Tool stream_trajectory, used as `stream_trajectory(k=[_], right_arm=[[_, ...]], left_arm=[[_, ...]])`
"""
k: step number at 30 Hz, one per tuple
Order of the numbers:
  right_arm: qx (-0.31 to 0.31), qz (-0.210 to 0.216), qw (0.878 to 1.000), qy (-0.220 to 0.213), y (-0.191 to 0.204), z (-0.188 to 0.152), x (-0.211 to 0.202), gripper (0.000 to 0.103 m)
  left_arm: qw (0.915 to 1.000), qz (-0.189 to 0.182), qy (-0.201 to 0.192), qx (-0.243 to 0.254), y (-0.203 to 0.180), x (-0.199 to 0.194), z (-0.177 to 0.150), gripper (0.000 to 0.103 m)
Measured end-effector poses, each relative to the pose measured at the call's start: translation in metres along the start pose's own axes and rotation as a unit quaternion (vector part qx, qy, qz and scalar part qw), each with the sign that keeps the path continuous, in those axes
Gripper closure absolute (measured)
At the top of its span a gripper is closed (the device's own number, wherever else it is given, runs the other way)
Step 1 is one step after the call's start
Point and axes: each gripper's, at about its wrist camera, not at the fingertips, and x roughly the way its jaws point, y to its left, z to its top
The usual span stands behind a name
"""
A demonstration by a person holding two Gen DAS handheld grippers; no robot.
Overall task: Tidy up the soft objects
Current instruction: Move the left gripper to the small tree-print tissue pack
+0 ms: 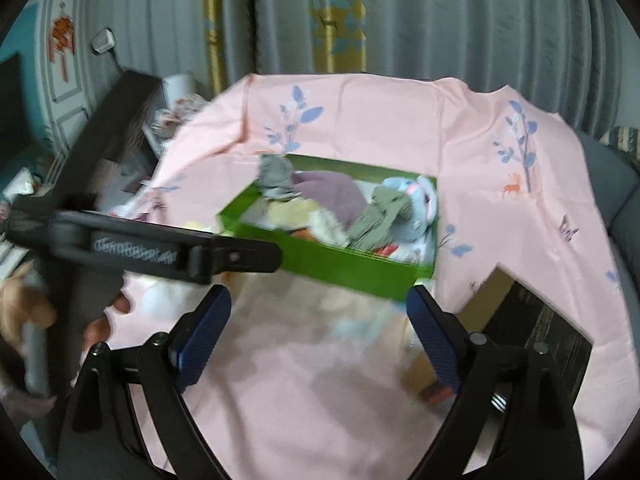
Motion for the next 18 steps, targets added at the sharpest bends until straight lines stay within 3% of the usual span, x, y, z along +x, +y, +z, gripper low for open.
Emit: stream_trajectory(k=[7, 14, 18], right_arm=[[0.002, 0.031, 0.999, 0.022, -0.003, -0.062, -0.017, 0.013], [0.036, 0.039, 0.999, 0.010, -0.015, -0.065, -0.014, 0.013], [0.031, 0.042, 0.999, 0.001, -0.015, -0.065, -0.013, 0.013]], left_arm=[[0.9987, -0.021, 0.046, -0.013, -0.012, 0.046, -0.022, 0.007], [0.9944, -0.047, 0.046, -0.083, -0.032, 0.089, 0.006, 0.007], [0.9947, -0.036, 0.050, -0.082, -0.047, 0.113, 0.023, 0.007]])
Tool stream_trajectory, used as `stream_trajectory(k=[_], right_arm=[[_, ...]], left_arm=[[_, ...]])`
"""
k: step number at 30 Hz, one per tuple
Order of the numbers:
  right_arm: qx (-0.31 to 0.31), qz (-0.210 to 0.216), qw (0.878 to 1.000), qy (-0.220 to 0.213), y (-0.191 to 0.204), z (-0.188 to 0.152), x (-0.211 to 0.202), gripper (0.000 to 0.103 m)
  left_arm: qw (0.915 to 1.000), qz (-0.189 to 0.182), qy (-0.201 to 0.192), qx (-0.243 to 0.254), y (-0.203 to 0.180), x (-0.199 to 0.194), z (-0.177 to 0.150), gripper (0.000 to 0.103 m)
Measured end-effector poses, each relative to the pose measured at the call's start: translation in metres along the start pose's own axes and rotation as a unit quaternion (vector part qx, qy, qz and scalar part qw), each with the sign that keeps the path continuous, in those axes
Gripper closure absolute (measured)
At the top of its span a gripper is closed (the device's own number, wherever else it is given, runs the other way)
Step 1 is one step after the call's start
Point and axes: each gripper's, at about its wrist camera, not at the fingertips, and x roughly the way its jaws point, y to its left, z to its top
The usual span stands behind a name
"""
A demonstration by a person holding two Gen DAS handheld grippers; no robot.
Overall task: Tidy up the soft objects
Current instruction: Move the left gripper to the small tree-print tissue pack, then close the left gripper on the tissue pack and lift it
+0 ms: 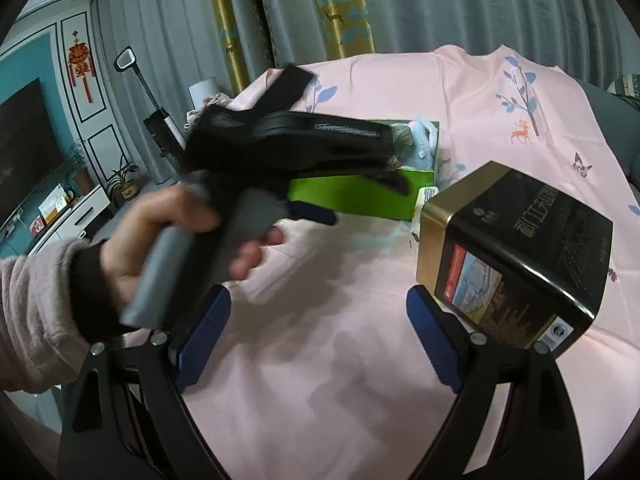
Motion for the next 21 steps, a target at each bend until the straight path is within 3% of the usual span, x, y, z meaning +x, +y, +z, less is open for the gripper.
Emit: stream_trajectory(k=[5, 8, 11, 15, 18, 21], right_arm=[[0.015, 0.006, 1.000, -0.003, -0.008, -0.006, 0.000, 0.013], [0.022, 0.008, 1.000, -0.003, -0.012, -0.008, 0.000, 0.013], [0.024, 0.007, 1.000, -0.008, -0.014, -0.008, -0.002, 0.013], [0.030, 0.002, 0.999, -0.010, -0.016, -0.009, -0.004, 0.013], [0.041, 0.001, 0.999, -0.009, -0.018, -0.009, -0.005, 0.013], [0.045, -0.003, 0.999, -0.010, -0.016, -0.011, -0.009, 0.013]], left_arm=[[0.9998, 0.013, 0.015, 0.006, -0.008, 0.025, 0.008, 0.008], [0.9991, 0.031, 0.025, 0.016, -0.012, 0.037, 0.006, 0.025], [0.9994, 0.017, 0.030, 0.006, -0.008, 0.037, 0.006, 0.037], [0.9985, 0.013, 0.017, 0.051, -0.020, 0.022, 0.003, 0.079], [0.9982, 0.008, 0.016, 0.058, -0.018, 0.015, 0.002, 0.079], [0.9990, -0.025, 0.030, 0.021, -0.001, 0.018, 0.006, 0.079]])
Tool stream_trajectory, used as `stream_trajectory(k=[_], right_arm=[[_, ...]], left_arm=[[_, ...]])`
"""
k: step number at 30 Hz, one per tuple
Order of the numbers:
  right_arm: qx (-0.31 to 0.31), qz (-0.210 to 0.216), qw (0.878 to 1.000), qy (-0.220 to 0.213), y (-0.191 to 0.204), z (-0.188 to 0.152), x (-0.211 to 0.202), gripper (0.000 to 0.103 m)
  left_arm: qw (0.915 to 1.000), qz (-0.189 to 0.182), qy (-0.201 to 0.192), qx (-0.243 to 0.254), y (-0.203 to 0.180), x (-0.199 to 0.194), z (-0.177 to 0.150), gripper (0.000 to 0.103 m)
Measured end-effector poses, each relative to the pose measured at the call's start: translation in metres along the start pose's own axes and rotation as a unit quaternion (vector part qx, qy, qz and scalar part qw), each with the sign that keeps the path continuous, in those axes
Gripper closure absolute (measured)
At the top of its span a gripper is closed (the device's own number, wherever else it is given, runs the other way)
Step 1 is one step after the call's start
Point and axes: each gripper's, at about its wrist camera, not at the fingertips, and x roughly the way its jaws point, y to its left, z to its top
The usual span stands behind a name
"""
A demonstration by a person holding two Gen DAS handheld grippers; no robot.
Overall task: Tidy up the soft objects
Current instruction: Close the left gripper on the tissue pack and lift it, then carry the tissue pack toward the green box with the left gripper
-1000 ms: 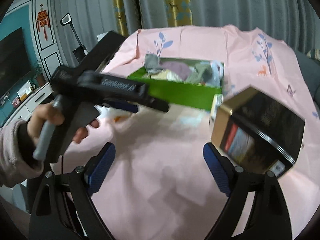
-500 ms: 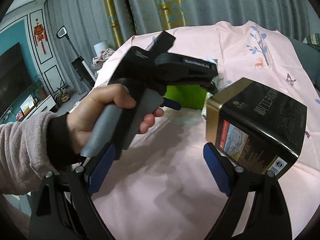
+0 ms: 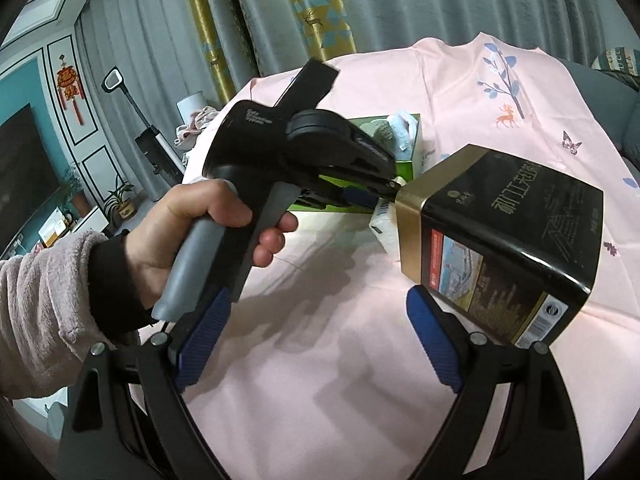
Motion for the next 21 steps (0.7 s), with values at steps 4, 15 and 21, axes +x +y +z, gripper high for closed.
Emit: stream_trajectory(k=[4, 15, 21], right_arm=[[-0.002, -0.012, 1.000, 0.003, 0.002, -0.002, -0.004, 0.013], [-0.018, 0.043, 0.998, 0.043, 0.024, -0.002, 0.031, 0.013], [-0.069, 0.056, 0.992, 0.086, 0.051, -0.009, 0.072, 0.013]], left_arm=[[0.9995, -0.012, -0.005, -0.031, 0.009, -0.011, -0.003, 0.079], [0.9989, -0.025, -0.021, -0.032, 0.056, -0.098, -0.054, 0.079], [0.9968, -0.005, -0.009, -0.080, 0.100, -0.099, -0.078, 0.075]])
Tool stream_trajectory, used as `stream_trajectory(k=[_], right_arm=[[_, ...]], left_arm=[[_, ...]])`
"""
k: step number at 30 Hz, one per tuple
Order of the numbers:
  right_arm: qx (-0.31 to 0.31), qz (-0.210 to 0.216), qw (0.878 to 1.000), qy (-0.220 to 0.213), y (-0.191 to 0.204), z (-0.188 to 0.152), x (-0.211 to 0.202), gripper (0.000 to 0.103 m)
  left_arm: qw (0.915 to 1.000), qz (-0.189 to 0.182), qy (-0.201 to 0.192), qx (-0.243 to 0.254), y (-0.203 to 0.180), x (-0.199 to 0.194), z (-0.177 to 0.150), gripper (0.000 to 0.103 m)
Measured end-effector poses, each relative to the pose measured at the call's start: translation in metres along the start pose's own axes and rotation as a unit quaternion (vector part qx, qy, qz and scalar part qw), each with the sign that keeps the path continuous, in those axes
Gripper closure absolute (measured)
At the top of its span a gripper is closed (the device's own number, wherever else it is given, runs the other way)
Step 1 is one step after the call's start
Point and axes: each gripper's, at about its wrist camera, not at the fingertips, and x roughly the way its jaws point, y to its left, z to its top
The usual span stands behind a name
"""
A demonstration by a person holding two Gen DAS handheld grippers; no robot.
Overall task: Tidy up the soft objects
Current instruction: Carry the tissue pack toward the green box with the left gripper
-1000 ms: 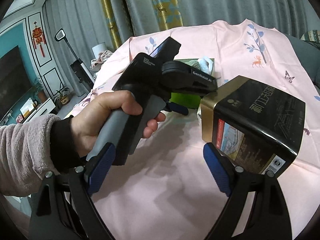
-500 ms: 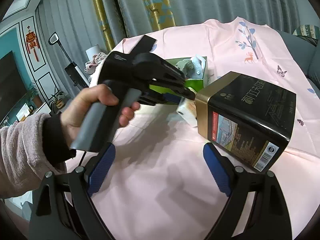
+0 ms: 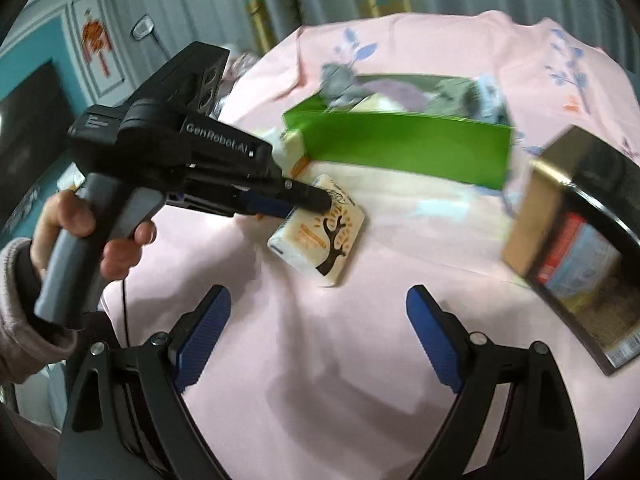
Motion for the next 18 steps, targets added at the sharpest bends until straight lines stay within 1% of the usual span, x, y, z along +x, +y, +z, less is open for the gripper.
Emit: stream_trajectory(k=[1, 2, 3, 4, 5, 6, 7, 8, 10, 13, 14, 15, 16, 18], right_arm=[[-0.006, 0.003, 1.000, 0.006, 0.003, 0.001, 0.005, 0.013], [-0.009, 0.007, 1.000, 0.010, 0.004, 0.003, 0.010, 0.013], [-0.011, 0.010, 1.000, 0.013, 0.005, 0.004, 0.014, 0.013], [-0.011, 0.012, 1.000, 0.016, 0.005, 0.005, 0.017, 0.014], [-0.012, 0.013, 1.000, 0.019, 0.004, 0.007, 0.020, 0.014], [-0.013, 0.014, 1.000, 0.022, 0.006, 0.008, 0.024, 0.015], [-0.014, 0.016, 0.999, 0.026, 0.006, 0.009, 0.028, 0.015], [-0.017, 0.016, 0.999, 0.029, 0.006, 0.009, 0.030, 0.017], [-0.033, 0.013, 0.999, 0.036, 0.009, 0.011, 0.036, 0.026], [-0.049, 0.007, 0.998, 0.043, 0.014, 0.013, 0.044, 0.036], [-0.052, 0.006, 0.998, 0.045, 0.015, 0.015, 0.047, 0.038], [-0.053, 0.004, 0.997, 0.047, 0.015, 0.017, 0.050, 0.042], [-0.054, 0.004, 0.997, 0.050, 0.014, 0.018, 0.053, 0.047], [-0.054, 0.006, 0.997, 0.055, 0.013, 0.020, 0.059, 0.051]], left_arm=[[1.0000, 0.007, -0.001, 0.001, 0.003, -0.003, -0.001, 0.071], [0.9998, 0.017, -0.005, 0.008, 0.005, -0.008, -0.004, 0.069], [0.9990, 0.035, -0.012, 0.025, 0.003, -0.011, -0.006, 0.064], [0.9976, 0.050, -0.018, 0.045, 0.001, -0.014, -0.008, 0.055], [0.9958, 0.061, -0.022, 0.064, -0.002, -0.017, -0.011, 0.049], [0.9930, 0.074, -0.027, 0.088, -0.006, -0.018, -0.014, 0.037], [0.9900, 0.084, -0.032, 0.109, -0.007, -0.020, -0.019, 0.031], [0.9878, 0.090, -0.036, 0.121, -0.009, -0.022, -0.020, 0.031], [0.9809, 0.105, -0.042, 0.158, -0.016, -0.019, -0.027, 0.031], [0.9750, 0.122, -0.046, 0.180, -0.019, -0.013, -0.031, 0.031], [0.9743, 0.124, -0.048, 0.182, -0.019, -0.012, -0.031, 0.031], [0.9736, 0.125, -0.052, 0.184, -0.020, -0.010, -0.031, 0.031], [0.9737, 0.122, -0.053, 0.185, -0.020, -0.009, -0.032, 0.031], [0.9747, 0.113, -0.052, 0.186, -0.021, -0.008, -0.033, 0.031]])
